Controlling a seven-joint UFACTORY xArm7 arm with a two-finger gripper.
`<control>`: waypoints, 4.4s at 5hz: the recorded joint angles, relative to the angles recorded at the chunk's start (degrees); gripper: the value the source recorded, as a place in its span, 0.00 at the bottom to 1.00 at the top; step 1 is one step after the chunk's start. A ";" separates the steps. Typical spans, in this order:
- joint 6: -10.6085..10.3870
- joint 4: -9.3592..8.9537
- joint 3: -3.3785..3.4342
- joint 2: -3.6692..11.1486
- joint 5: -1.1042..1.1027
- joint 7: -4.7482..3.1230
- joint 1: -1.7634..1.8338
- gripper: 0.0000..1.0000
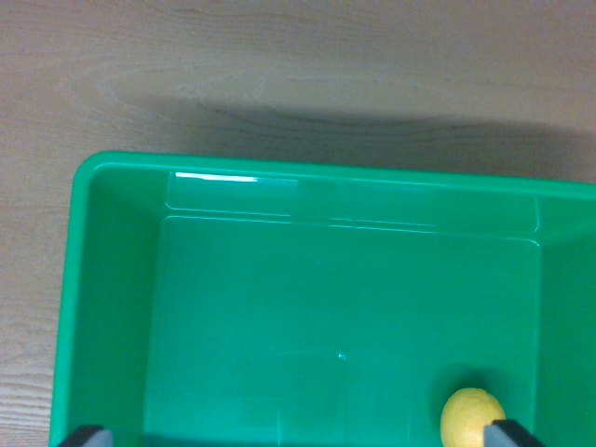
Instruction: Pick fruit
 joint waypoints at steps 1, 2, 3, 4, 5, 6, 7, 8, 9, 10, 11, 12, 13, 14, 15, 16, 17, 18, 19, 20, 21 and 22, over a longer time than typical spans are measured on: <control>0.00 0.00 0.00 0.00 0.00 0.00 0.00 0.00; -0.05 -0.04 -0.01 0.02 -0.01 0.00 -0.01 0.00; -0.05 -0.04 -0.01 0.02 -0.01 0.00 -0.01 0.00; -0.45 -0.40 -0.09 0.19 -0.08 0.02 -0.08 0.00; -0.45 -0.40 -0.09 0.19 -0.08 0.02 -0.08 0.00; -1.22 -1.08 -0.25 0.50 -0.22 0.06 -0.22 0.00; -1.22 -1.08 -0.25 0.50 -0.22 0.06 -0.22 0.00; -2.45 -2.18 -0.51 1.00 -0.45 0.11 -0.45 0.00; -2.45 -2.18 -0.51 1.00 -0.45 0.11 -0.45 0.00; -3.97 -3.53 -0.83 1.62 -0.73 0.18 -0.73 0.00; -3.97 -3.53 -0.83 1.62 -0.73 0.18 -0.73 0.00; -5.77 -5.14 -1.21 2.36 -1.06 0.26 -1.07 0.00; -5.77 -5.14 -1.21 2.36 -1.06 0.26 -1.07 0.00; -7.70 -6.86 -1.62 3.15 -1.42 0.35 -1.42 0.00; -7.70 -6.86 -1.62 3.15 -1.42 0.35 -1.42 0.00; -9.95 -8.87 -2.09 4.07 -1.84 0.45 -1.84 0.00; -9.95 -8.87 -2.09 4.07 -1.84 0.45 -1.84 0.00; -12.36 -11.02 -2.60 5.06 -2.28 0.56 -2.29 0.00; -12.36 -11.02 -2.60 5.06 -2.28 0.56 -2.29 0.00; -14.91 -13.30 -3.13 6.11 -2.75 0.68 -2.76 0.00; -14.91 -13.30 -3.13 6.11 -2.75 0.68 -2.76 0.00; -17.56 -15.65 -3.69 7.19 -3.24 0.80 -3.25 0.00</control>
